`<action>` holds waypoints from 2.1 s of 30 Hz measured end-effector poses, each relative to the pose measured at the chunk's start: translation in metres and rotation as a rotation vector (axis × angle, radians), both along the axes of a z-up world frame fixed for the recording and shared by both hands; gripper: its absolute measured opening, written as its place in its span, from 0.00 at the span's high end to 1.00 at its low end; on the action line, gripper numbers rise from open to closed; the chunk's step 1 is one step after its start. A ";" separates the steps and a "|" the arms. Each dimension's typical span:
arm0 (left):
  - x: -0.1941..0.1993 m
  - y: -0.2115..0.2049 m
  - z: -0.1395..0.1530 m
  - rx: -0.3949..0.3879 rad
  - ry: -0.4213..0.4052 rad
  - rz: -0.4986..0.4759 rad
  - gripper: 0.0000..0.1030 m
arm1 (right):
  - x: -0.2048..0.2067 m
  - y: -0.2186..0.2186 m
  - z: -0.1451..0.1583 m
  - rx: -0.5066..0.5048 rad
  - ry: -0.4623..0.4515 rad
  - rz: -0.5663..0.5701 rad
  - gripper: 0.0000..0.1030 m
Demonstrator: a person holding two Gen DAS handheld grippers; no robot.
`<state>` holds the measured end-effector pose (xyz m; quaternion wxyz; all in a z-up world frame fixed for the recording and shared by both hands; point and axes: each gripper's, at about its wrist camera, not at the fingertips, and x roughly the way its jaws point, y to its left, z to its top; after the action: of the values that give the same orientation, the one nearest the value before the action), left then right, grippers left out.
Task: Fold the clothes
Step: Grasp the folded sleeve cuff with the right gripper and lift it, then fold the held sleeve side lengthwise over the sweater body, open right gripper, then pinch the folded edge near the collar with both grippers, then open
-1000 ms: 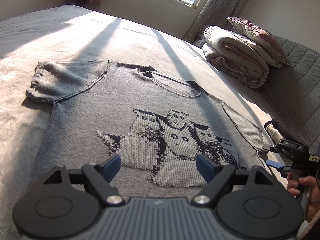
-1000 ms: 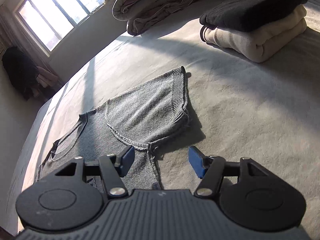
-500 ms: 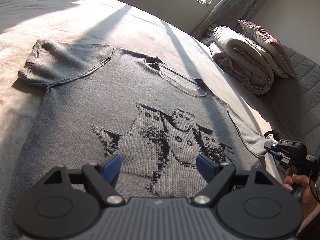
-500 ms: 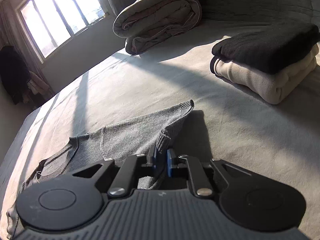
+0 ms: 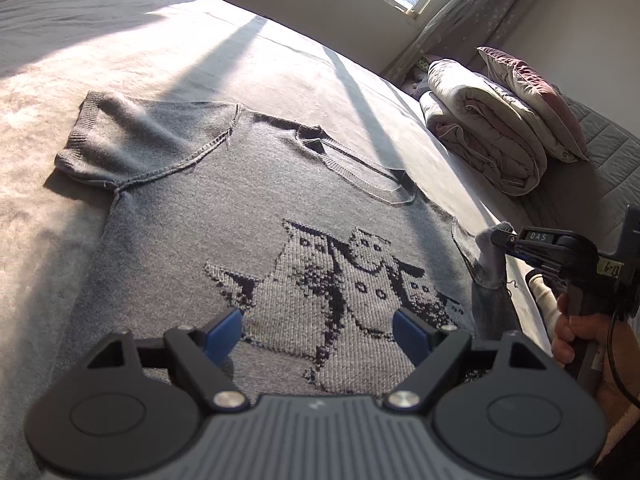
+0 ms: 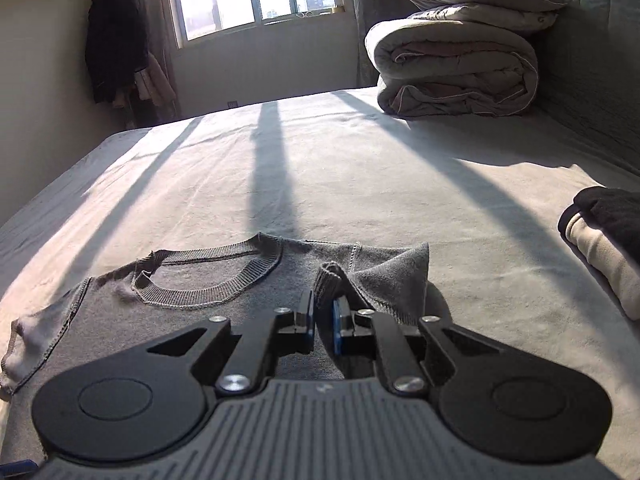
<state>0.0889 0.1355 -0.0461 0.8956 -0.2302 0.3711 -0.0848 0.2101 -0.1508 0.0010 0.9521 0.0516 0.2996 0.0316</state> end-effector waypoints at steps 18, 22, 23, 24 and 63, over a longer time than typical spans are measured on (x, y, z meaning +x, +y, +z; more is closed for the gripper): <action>0.002 0.002 -0.006 0.056 0.004 0.001 0.19 | 0.006 0.051 -0.036 -0.028 0.180 0.311 0.60; -0.003 -0.007 -0.009 0.121 -0.032 -0.030 0.19 | -0.004 0.020 -0.026 0.110 0.136 0.311 0.55; -0.005 -0.009 -0.009 0.139 -0.044 -0.043 0.19 | -0.005 0.012 -0.025 0.127 0.124 0.302 0.55; -0.008 -0.012 -0.008 0.161 -0.056 -0.054 0.19 | -0.005 0.004 -0.024 0.145 0.113 0.294 0.55; 0.155 -0.146 -0.023 0.207 -0.157 -0.156 0.95 | 0.003 -0.098 -0.070 0.418 0.136 0.286 0.50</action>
<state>0.2439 -0.0105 -0.0695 0.9316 -0.0997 0.3232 -0.1330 0.2131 -0.2490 -0.0686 0.8843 0.2065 0.3539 0.2239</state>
